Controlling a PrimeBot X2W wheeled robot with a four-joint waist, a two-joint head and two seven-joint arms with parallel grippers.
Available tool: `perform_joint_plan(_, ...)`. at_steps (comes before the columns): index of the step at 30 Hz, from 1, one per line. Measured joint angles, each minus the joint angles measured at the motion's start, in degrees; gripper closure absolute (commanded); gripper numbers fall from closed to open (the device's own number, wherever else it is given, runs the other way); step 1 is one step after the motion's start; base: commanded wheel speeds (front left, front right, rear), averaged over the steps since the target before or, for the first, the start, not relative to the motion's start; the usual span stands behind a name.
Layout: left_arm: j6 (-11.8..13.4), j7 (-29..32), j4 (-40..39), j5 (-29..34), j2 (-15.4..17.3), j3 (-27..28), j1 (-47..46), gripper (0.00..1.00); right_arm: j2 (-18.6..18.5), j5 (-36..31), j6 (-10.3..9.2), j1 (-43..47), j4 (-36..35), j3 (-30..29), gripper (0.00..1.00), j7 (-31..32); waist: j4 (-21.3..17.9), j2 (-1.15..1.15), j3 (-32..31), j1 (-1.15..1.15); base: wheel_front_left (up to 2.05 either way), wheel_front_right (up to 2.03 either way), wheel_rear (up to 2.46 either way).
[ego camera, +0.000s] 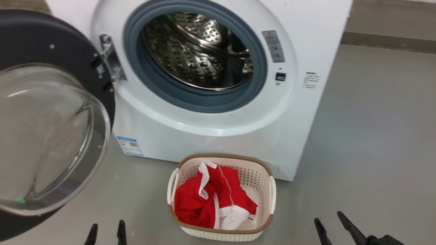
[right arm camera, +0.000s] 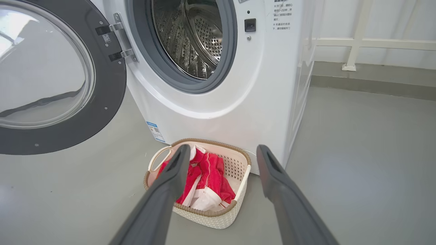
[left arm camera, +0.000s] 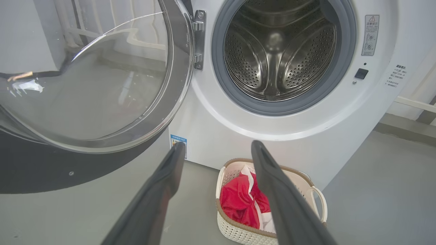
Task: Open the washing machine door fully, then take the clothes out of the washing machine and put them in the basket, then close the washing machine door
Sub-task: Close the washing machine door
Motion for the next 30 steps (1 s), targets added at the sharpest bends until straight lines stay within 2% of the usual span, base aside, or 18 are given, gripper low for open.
perform_joint_plan(19, 2.23, 0.0, 0.87, -2.12, 0.08, -1.45, 1.0, 0.0, -0.64, 1.58, 0.0, -2.32, 1.25, 4.9, 0.0, 0.0, 10.71, 0.0, -0.56, 0.0, 0.0, 0.0, 0.0)
perform_joint_plan(30, 4.42, 0.0, -0.89, -4.8, 0.09, -1.07, 1.91, 0.0, -2.76, 2.55, 0.0, -7.87, 2.69, 9.09, 0.0, 0.0, 13.05, 0.0, 1.38, 0.0, 0.0, 0.0, 0.0)
